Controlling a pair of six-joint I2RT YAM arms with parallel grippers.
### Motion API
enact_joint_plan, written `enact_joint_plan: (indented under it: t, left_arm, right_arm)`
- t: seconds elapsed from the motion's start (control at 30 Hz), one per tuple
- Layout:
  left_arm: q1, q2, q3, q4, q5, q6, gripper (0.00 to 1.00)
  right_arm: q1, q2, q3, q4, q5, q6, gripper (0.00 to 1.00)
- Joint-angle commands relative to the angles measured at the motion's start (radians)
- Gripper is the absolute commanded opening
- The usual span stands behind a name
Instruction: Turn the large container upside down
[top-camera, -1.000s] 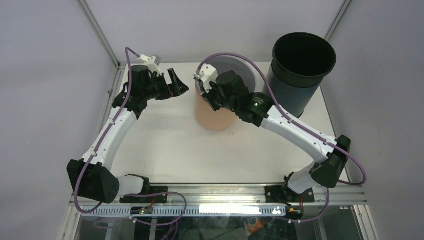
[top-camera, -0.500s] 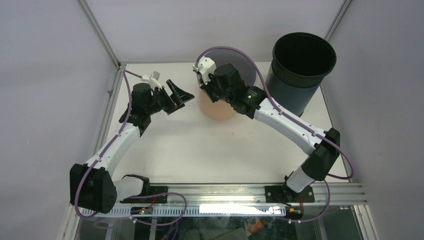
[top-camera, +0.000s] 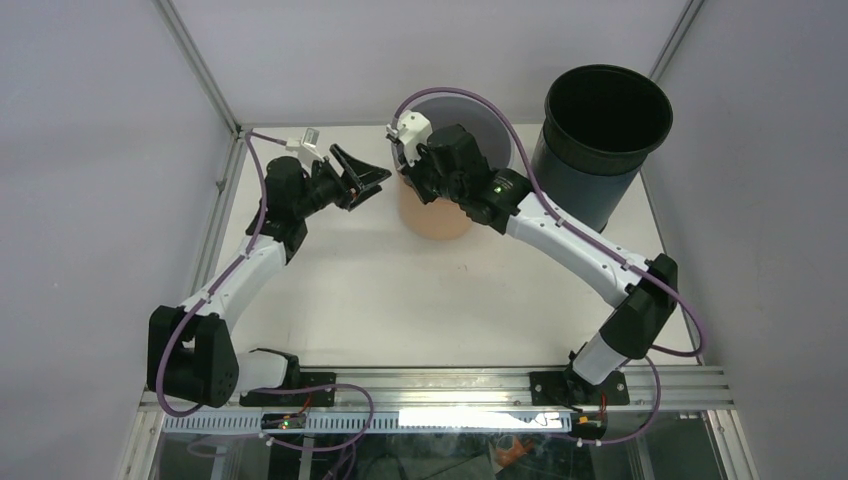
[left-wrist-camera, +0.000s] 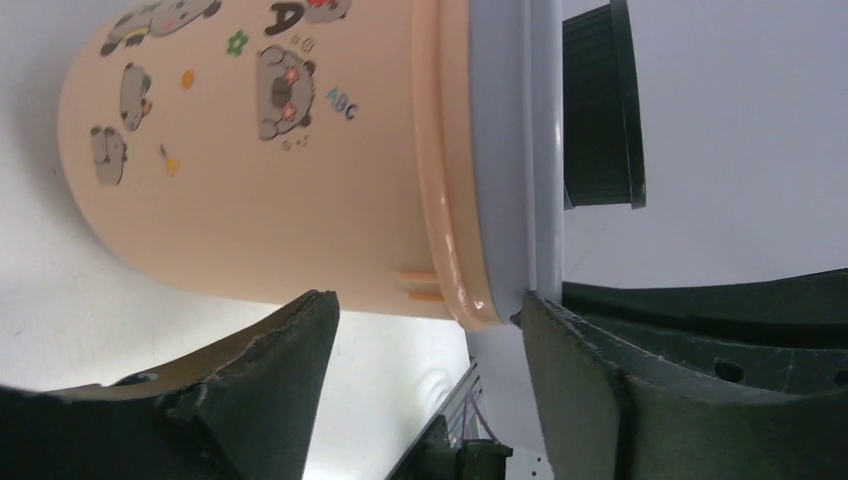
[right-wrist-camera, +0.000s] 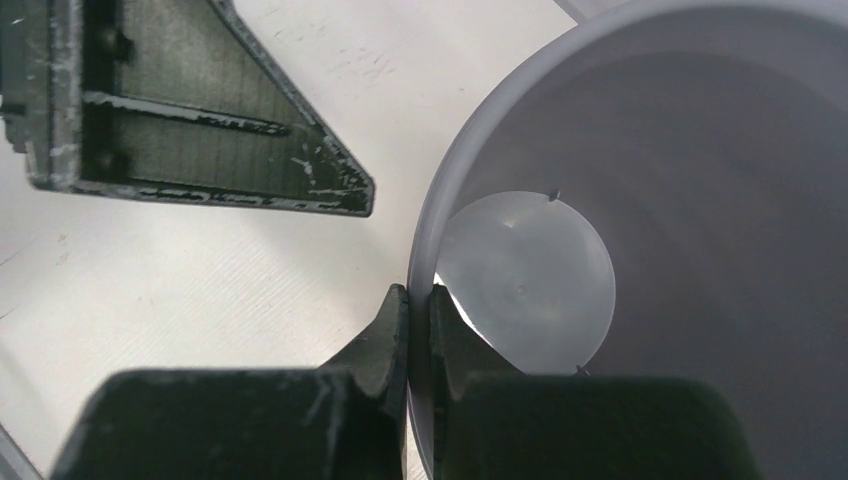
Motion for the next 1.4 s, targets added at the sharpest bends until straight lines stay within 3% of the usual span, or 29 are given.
enact_joint_plan:
  t: [0.0,0.1,0.37,0.6,0.8,1.17,1.37]
  left_arm:
    - [-0.005,0.024,0.056,0.078,0.012,-0.023,0.64]
    - [-0.009,0.034,0.055,0.101,0.009,-0.033,0.56]
    - [-0.047,0.082,0.059,0.144,0.012,-0.062,0.53]
    - [-0.072,0.126,0.051,0.226,0.010,-0.119,0.25]
    - [-0.078,0.143,0.057,0.228,-0.003,-0.136,0.11]
    - [-0.080,0.152,0.062,0.089,-0.071,-0.132,0.06]
    - [-0.082,0.155,0.077,0.044,-0.070,-0.127,0.02]
  right_arm:
    - [-0.002,0.007,0.080,0.052,-0.044,0.036,0.00]
    - [-0.002,0.012,0.089,0.048,-0.059,0.037,0.00]
    - [-0.002,0.027,0.114,0.024,-0.077,0.047,0.00]
    - [-0.002,0.024,0.113,0.016,-0.105,0.064,0.00]
    - [-0.002,0.024,0.143,-0.012,-0.125,0.085,0.00]
    - [0.026,-0.055,0.200,0.011,-0.095,0.068,0.00]
    - [0.058,-0.064,0.277,0.000,0.004,-0.011,0.00]
